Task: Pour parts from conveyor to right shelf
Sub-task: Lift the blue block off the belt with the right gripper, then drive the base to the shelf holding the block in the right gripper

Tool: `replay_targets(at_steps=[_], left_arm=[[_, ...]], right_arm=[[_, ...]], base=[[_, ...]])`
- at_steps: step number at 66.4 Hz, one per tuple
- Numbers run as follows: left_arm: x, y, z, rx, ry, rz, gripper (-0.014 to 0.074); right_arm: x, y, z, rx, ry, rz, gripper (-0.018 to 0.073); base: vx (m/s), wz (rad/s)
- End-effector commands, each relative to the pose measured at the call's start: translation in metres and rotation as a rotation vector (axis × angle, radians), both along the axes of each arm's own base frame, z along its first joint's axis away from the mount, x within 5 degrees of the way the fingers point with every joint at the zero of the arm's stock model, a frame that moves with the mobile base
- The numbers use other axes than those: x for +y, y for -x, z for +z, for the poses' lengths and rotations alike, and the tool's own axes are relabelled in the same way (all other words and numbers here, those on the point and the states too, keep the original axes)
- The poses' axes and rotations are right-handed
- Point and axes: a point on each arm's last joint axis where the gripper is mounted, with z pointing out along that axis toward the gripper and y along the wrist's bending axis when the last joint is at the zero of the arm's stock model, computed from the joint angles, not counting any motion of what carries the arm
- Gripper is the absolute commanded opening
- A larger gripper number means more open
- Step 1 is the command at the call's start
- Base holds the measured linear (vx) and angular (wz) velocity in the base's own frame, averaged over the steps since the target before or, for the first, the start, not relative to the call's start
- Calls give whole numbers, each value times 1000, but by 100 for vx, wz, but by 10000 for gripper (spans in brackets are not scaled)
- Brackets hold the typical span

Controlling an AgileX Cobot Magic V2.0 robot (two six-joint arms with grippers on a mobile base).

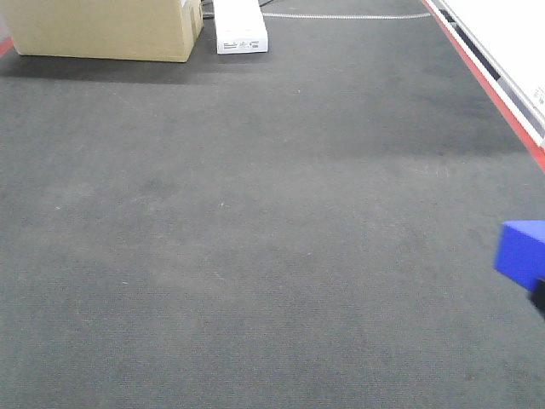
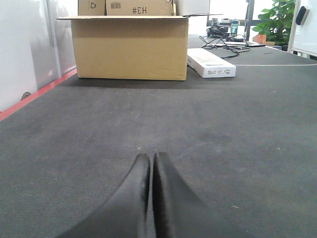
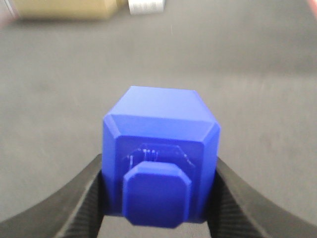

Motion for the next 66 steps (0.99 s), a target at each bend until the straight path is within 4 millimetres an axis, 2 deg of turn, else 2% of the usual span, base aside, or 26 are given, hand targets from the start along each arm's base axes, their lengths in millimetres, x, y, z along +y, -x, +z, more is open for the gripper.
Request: replay_targets(at_steps=[1, 18, 66], left_arm=[[-1, 2, 14, -104, 8, -8, -6], [-1, 2, 14, -104, 8, -8, -6], [-1, 2, 14, -104, 8, -8, -6]], right_arm=[[-4, 11, 8, -123, -2, 6, -5], [-11, 29, -12, -218, 69, 25, -4], [-11, 30, -13, -219, 56, 27, -4]], base=[[0, 0], [0, 0], [0, 0]])
